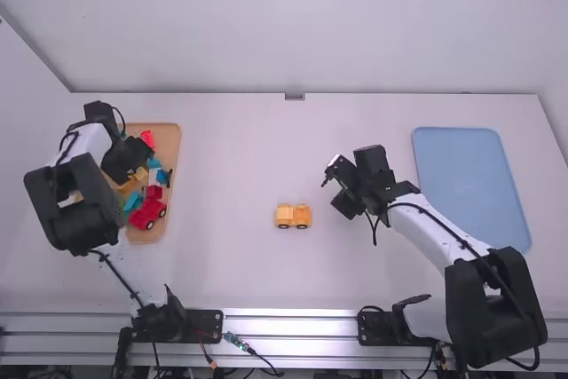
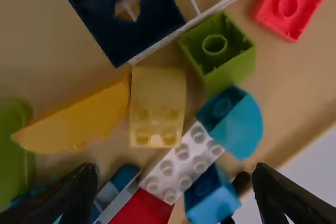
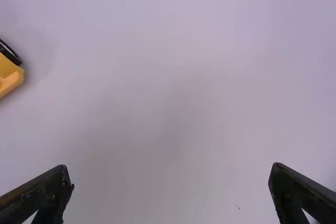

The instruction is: Assemble lego blocks to make yellow taxi

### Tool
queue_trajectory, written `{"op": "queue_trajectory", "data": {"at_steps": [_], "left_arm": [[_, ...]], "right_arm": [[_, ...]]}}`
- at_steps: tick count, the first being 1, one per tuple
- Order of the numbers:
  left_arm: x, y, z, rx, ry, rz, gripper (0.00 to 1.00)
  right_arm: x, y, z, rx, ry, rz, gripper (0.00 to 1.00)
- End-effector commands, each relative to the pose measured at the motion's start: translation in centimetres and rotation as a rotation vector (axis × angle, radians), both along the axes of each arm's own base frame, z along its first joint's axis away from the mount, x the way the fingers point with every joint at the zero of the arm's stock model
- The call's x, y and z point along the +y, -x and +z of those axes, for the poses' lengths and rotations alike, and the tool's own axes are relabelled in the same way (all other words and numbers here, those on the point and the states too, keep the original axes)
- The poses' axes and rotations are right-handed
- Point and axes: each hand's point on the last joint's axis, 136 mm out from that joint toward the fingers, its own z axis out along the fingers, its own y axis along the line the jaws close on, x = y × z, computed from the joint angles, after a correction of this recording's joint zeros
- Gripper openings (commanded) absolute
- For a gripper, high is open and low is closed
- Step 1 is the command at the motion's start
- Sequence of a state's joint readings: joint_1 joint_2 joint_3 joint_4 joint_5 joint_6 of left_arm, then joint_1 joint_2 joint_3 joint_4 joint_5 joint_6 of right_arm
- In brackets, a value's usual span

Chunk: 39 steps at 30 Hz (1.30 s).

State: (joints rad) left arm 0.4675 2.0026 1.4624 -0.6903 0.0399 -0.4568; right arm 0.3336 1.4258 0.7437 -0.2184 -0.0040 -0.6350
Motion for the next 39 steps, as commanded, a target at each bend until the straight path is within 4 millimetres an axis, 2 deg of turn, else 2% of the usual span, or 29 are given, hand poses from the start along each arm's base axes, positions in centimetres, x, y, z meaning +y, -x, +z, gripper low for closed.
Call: {"op": "queue_trajectory", "data": {"at_steps": [1,4,10,15,18,26,28,31,35,39], "left_arm": [[0.8,-0.9,-0.7,0.032,-0.013,0.0,0.77],[1.0,-1.4,-1.8,0.082,0.016,-0.006,0.78],[1.0,-1.8,-2.3,0.107,0.019,-0.018,0.77],[0.8,-1.4,-3.0,0.113,0.034,0.001,0.7],[-0.1,-1.5,-3.1,0.107,0.077,-0.005,0.69],[-0.3,-1.2,-3.1,0.111,0.095,-0.006,0.71],[-0.9,-1.5,-3.1,0.101,0.117,-0.027,0.69],[-0.6,-1.2,-3.1,0.113,0.101,-0.021,0.68],[0.7,0.4,-3.2,0.186,0.036,0.048,0.64],[0.9,0.4,-3.2,0.189,0.027,0.051,0.63]], "right_arm": [[0.0,0.0,0.5,-0.013,-0.008,-0.009,0.99],[0.0,0.0,0.4,-0.013,-0.006,-0.01,0.99],[0.0,0.0,0.5,-0.014,-0.006,-0.01,0.99],[0.0,0.0,0.5,-0.014,-0.006,-0.01,0.99],[0.0,0.0,0.5,-0.014,-0.007,-0.011,0.99],[0.0,0.0,0.5,-0.014,-0.006,-0.01,0.99],[0.0,0.0,0.5,-0.014,-0.006,-0.01,0.99],[0.0,-0.1,0.5,-0.014,-0.006,-0.01,0.99],[0.0,0.0,0.5,-0.014,-0.006,-0.01,0.99],[0.0,0.0,0.5,-0.014,-0.006,-0.01,0.99]]}}
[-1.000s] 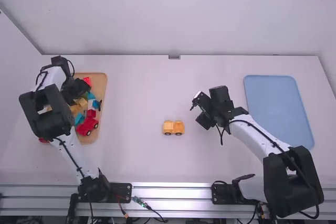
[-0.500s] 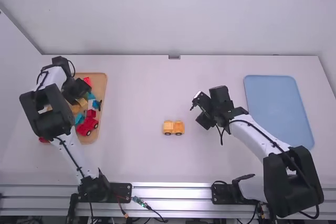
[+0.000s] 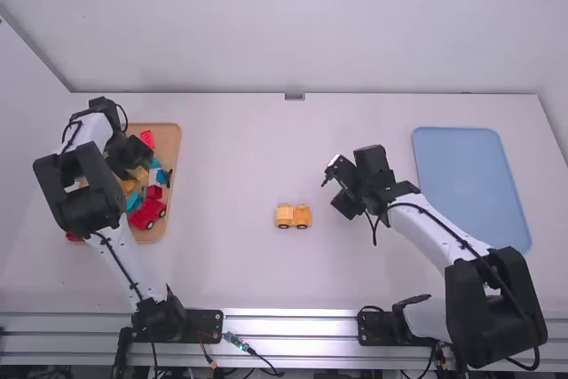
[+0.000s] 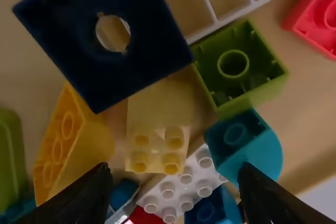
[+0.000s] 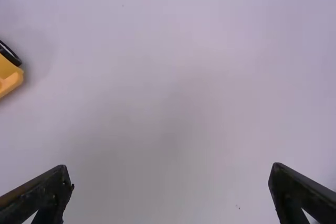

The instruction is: Assemble lego blocks to make yellow taxi

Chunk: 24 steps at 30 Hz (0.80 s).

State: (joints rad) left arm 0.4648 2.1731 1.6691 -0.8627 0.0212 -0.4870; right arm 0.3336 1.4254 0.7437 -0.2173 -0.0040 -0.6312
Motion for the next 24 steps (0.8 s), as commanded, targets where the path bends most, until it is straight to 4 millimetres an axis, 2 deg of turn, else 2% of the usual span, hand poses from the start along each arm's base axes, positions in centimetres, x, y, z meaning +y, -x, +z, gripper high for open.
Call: {"op": "queue_trajectory", "data": {"at_steps": [1,4,10,12,14,19,21,24], "left_arm": [[0.4,1.1,-1.3,0.062,-0.029,0.02,0.62],[0.8,1.5,-1.7,0.078,-0.056,0.021,0.64],[0.6,1.8,-3.2,0.071,-0.057,-0.02,0.62],[0.6,2.0,-3.5,0.075,-0.057,-0.018,0.55],[0.5,2.1,-3.6,0.077,-0.055,-0.02,0.52],[0.5,2.0,-3.6,0.073,-0.058,-0.045,0.57],[-0.8,1.1,-3.6,0.024,0.012,-0.134,0.6],[-1.7,0.2,-3.4,-0.035,0.074,-0.16,0.61]], "right_arm": [[0.0,0.0,0.4,-0.013,-0.004,-0.007,0.99],[-0.1,0.0,0.4,-0.012,-0.003,-0.007,0.99],[-0.1,0.1,0.4,-0.01,-0.002,-0.007,0.99],[-0.1,0.1,0.4,-0.01,-0.002,-0.007,0.99],[-0.1,0.1,0.4,-0.01,-0.002,-0.007,0.99],[-0.1,0.1,0.4,-0.009,-0.002,-0.007,0.99],[-0.1,0.1,0.4,-0.009,-0.003,-0.007,0.99],[-0.1,0.1,0.4,-0.009,-0.002,-0.007,0.99]]}}
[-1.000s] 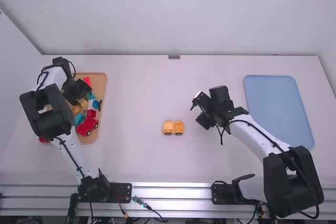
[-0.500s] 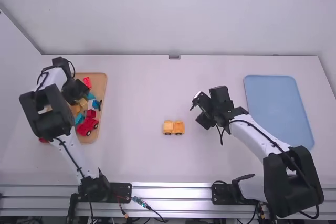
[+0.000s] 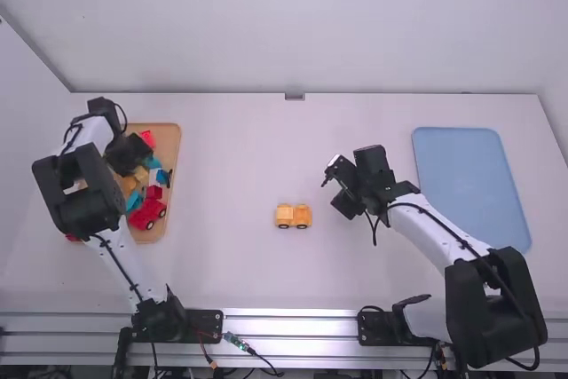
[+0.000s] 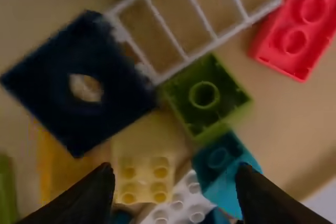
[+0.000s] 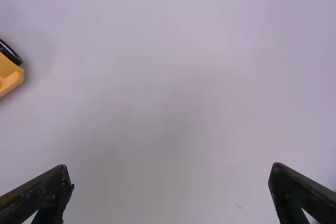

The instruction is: Assemble lego blocks to make yellow taxi

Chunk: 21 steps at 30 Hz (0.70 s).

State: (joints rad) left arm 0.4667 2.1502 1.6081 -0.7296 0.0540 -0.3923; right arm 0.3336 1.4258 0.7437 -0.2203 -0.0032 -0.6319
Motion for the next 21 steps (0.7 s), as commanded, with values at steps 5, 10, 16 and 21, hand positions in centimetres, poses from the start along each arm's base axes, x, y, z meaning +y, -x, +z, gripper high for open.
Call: {"op": "queue_trajectory", "data": {"at_steps": [5,10,16,21], "left_arm": [[-0.8,3.1,-3.3,0.133,0.037,0.017,0.59],[0.2,4.2,-2.6,0.18,-0.026,0.047,0.68],[-0.2,4.0,-1.7,0.14,-0.02,0.03,0.99],[-0.8,3.5,-2.4,0.072,-0.009,-0.008,0.97]], "right_arm": [[-0.1,0.1,0.4,-0.009,-0.003,-0.007,0.99],[-0.1,0.1,0.4,-0.009,-0.003,-0.007,0.99],[-0.1,0.1,0.4,-0.009,-0.001,-0.006,0.99],[-0.1,0.1,0.4,-0.009,-0.002,-0.005,0.99]]}}
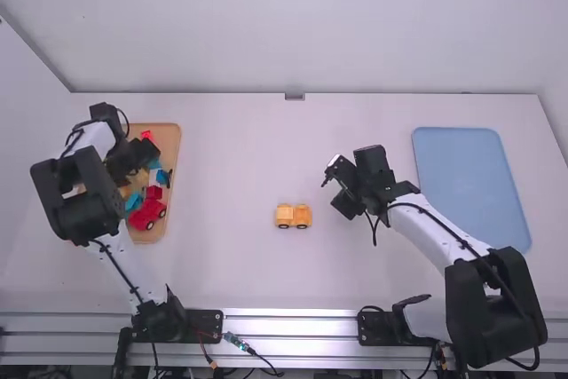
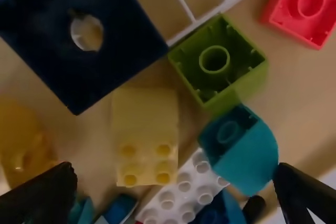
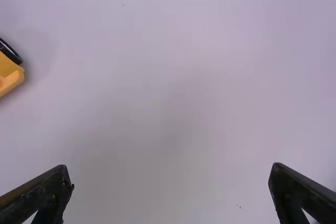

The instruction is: Assemble lego blocks to make yellow taxi

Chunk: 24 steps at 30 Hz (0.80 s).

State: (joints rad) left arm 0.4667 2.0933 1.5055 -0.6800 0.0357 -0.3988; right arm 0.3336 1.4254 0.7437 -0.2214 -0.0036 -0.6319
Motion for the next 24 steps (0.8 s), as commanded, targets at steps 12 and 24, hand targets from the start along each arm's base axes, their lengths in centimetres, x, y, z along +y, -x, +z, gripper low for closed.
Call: {"op": "queue_trajectory", "data": {"at_steps": [12,24], "left_arm": [[0.3,2.4,-0.1,-0.017,-0.04,0.01,0.99],[1.0,1.6,1.7,-0.082,-0.022,0.008,0.88]], "right_arm": [[0.0,-0.1,0.5,-0.018,-0.005,-0.004,0.99],[-0.1,-0.1,0.5,-0.017,-0.004,-0.007,0.99]]}}
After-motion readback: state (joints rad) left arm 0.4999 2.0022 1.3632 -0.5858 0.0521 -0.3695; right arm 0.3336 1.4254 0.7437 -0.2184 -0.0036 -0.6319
